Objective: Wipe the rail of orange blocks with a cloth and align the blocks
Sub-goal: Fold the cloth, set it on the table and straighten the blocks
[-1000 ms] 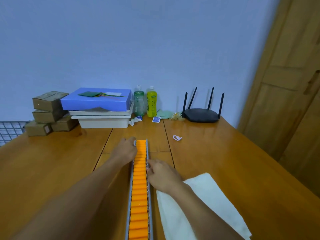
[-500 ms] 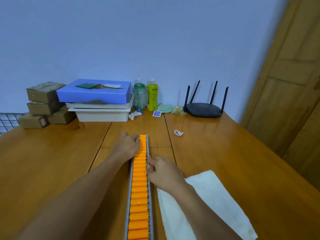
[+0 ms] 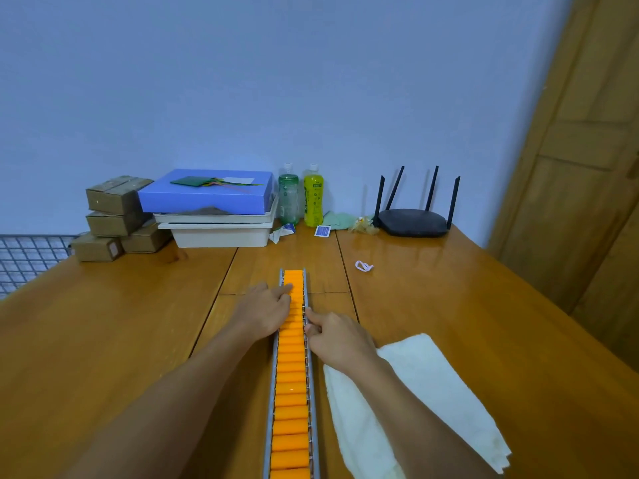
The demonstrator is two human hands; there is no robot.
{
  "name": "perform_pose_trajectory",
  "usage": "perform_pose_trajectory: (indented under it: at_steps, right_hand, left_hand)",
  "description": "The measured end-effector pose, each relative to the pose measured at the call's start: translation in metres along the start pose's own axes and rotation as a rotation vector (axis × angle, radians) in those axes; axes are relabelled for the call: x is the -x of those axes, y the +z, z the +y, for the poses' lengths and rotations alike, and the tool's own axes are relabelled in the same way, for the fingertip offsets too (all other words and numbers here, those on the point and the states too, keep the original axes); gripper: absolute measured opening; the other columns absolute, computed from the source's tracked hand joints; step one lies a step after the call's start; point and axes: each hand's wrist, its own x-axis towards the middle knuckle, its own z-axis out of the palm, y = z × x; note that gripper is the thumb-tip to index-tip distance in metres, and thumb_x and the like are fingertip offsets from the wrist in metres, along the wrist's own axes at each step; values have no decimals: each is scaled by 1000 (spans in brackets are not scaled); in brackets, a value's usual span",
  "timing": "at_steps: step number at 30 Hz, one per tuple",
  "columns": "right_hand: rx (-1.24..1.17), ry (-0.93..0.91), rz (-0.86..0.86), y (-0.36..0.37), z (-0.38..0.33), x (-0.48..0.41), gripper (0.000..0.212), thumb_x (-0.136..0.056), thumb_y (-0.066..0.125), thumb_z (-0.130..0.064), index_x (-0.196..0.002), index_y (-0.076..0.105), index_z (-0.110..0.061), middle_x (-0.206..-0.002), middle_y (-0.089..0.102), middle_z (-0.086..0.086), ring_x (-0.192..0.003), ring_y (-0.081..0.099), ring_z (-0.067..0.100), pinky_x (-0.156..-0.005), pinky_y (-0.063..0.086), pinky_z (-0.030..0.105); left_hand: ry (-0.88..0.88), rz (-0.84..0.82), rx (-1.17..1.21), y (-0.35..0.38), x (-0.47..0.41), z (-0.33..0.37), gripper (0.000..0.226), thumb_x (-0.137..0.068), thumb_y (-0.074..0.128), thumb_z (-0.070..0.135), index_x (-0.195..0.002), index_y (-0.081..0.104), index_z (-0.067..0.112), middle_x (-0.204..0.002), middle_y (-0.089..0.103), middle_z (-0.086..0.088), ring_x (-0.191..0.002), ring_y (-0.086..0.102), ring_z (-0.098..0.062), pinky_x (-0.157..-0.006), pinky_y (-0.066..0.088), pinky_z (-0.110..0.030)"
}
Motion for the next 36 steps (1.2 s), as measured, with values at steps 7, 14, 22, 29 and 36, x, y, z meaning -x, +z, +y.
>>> perform_pose_trajectory:
  at_steps: [7,14,22,29,36]
  right_hand:
    - [50,43,-6,-5,-8,3,46,-103,38,-41,-149,44,-40,-92,66,1,-86,60,22,-65,45,32]
    - [51,82,-8,-6,-14,4,45,-103,39,-40,-147,46,-40,-100,70,2,-92,62,21,-69,48,33]
    - [83,104,6,-6,-20,9,46,-104,35,-42,-150,42,-41,-113,70,2,-103,64,23,-81,54,38]
    - [172,107,30,-12,-30,15,38,-107,35,-39,-142,51,-35,-119,67,3,-105,61,24,-81,53,36]
    - [93,102,163,-9,-35,29,19,-106,45,-33,-119,57,-26,-104,69,0,-89,61,20,-68,50,32]
  left_hand:
    - [9,3,52,2,27,2,49,-105,26,41,-152,39,43,-139,51,-8,-130,45,-24,-105,41,-41]
    - [15,9,22,1,57,9,49,-106,26,41,-152,39,43,-140,52,-11,-122,51,-22,-98,44,-39]
    - [19,31,-6,2,91,16,49,-106,27,39,-153,39,40,-122,55,-9,-113,52,-23,-96,46,-40]
    - [32,42,-32,2,113,21,49,-105,28,38,-153,40,38,-119,55,-7,-112,51,-21,-96,46,-39]
    - [49,53,-142,1,144,26,50,-105,26,40,-155,35,37,-117,57,-7,-111,50,-20,-96,45,-38]
